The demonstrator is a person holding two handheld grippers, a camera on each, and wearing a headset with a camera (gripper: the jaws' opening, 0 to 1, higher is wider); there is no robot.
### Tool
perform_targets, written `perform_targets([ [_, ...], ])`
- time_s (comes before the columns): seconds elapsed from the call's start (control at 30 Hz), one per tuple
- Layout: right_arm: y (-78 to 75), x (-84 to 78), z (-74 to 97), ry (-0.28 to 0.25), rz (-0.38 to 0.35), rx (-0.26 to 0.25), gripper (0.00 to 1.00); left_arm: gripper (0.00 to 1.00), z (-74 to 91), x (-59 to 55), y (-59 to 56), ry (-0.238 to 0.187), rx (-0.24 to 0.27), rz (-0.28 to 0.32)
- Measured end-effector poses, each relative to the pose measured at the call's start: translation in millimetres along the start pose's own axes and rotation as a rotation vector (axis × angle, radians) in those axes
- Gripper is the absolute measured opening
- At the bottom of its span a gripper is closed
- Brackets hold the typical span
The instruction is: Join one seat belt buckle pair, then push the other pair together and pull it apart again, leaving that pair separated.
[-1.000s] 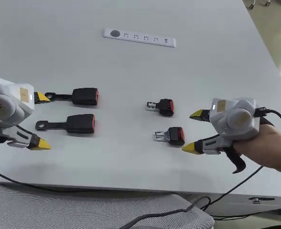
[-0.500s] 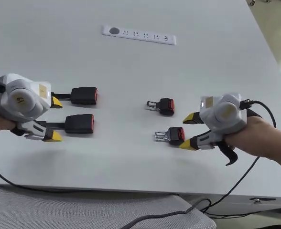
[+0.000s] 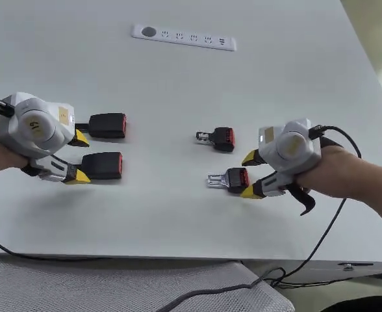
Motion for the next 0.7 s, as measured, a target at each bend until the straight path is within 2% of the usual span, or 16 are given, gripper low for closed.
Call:
perform_targets([
  [0.23, -7.5, -12.3, -10.6, 0.009, -0.024, 0.022, 0.41, 0.38, -4.8, -4.6, 2.7, 0.011, -0.016, -0.018],
  [0.33, -3.5, -11.7, -10.7, 0.014, -0.012, 0.033, 0.39, 0.34, -7.4, -7.7, 3.6, 0.036, -0.02, -0.058],
  [0.7, -4.0, -11.4, -20.8, 0.004, 0.028, 0.05, 0.37, 0.32, -13.4, -5.1, 4.4, 0.037, -0.036, -0.088],
])
Point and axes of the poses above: the centre of the closed fingertips' face, and the gripper's own axes: z roughly backward along the fingers, y roughly to its left, x roughly out of its top, the point moved 4 cm from there along z, roughly backward along the fingers, and after that the axes turned 15 degrees about -x, right-handed, at the moved point
